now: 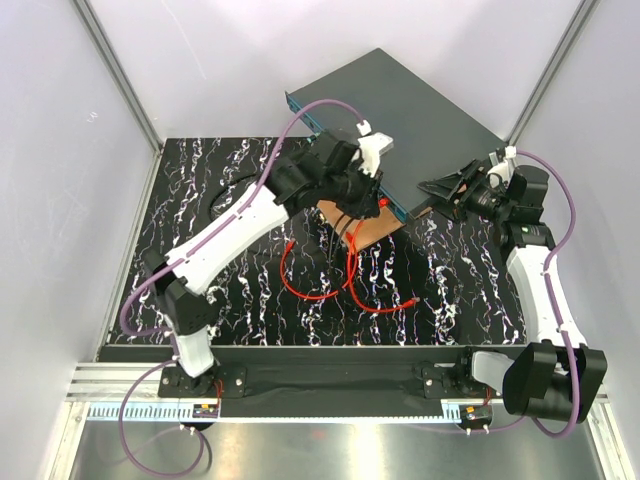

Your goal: Insert the plug into the switch port

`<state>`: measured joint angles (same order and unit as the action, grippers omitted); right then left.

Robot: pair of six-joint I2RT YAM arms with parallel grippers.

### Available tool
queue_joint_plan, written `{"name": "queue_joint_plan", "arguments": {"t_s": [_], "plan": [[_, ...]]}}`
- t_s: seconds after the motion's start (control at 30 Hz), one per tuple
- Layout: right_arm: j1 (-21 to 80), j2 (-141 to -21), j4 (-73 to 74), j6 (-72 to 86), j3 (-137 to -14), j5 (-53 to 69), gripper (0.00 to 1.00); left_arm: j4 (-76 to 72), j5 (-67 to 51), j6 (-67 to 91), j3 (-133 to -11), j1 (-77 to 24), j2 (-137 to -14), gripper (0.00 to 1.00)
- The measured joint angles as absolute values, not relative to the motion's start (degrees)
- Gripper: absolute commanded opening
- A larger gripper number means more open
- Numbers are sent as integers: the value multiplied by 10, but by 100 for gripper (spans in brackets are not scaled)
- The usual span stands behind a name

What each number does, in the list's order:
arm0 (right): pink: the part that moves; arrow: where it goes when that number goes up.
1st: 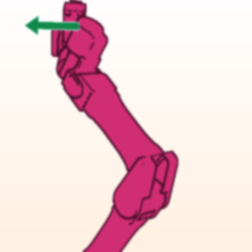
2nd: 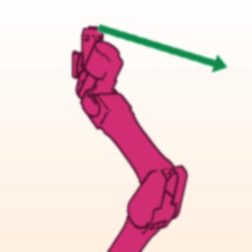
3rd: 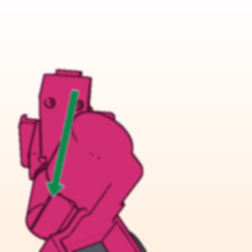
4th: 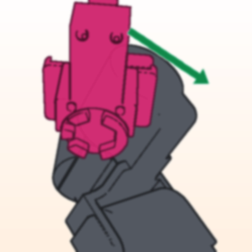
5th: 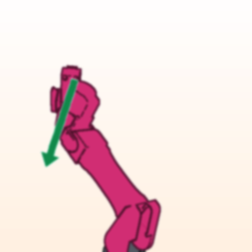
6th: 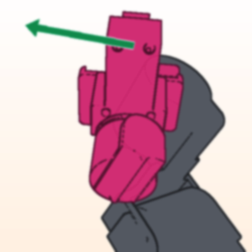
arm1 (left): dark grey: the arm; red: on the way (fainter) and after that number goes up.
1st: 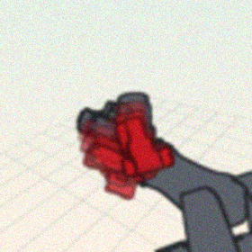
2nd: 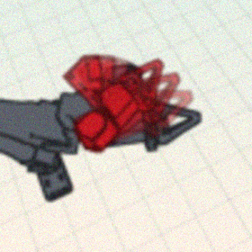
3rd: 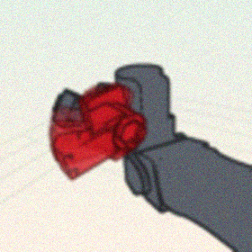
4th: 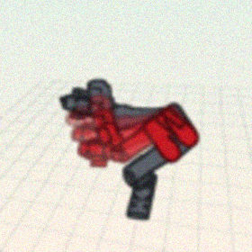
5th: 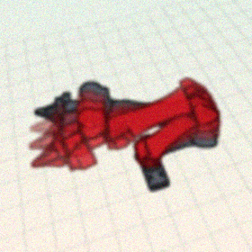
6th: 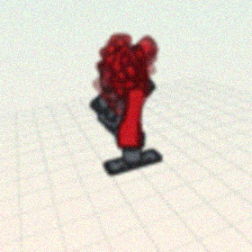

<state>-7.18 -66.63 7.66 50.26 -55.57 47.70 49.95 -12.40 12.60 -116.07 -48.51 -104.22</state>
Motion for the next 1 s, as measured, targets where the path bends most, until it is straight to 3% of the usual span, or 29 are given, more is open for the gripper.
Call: {"name": "queue_joint_plan", "arguments": {"t_s": [0.13, 0.3, 0.4, 0.43, 0.53, 0.57, 0.67, 0.83, 1.0], "plan": [[-71, -670, 100, 492, -568, 478, 8, 436, -169, 107, -1096, -466, -995, 45], [-71, -675, 121, 482, -578, 480, 15, 396, -225, 73, -1039, -417, -890, 57], [-72, -675, 126, 478, -580, 481, 40, 389, -243, 42, -991, -384, -801, 59], [-72, -676, 128, 476, -581, 481, 55, 389, -246, 26, -972, -377, -771, 58], [-74, -677, 139, 470, -587, 481, 75, 394, -242, -12, -905, -366, -693, 55], [-75, -677, 145, 457, -592, 480, 86, 391, -236, -22, -869, -362, -668, 54], [-78, -677, 170, 411, -609, 474, 100, 407, -201, -48, -768, -343, -618, 55], [-79, -668, 228, 347, -646, 451, 100, 437, -121, -71, -657, -304, -653, 55], [-79, -653, 284, 304, -681, 424, 100, 439, -75, -63, -635, -287, -720, 56]]}}
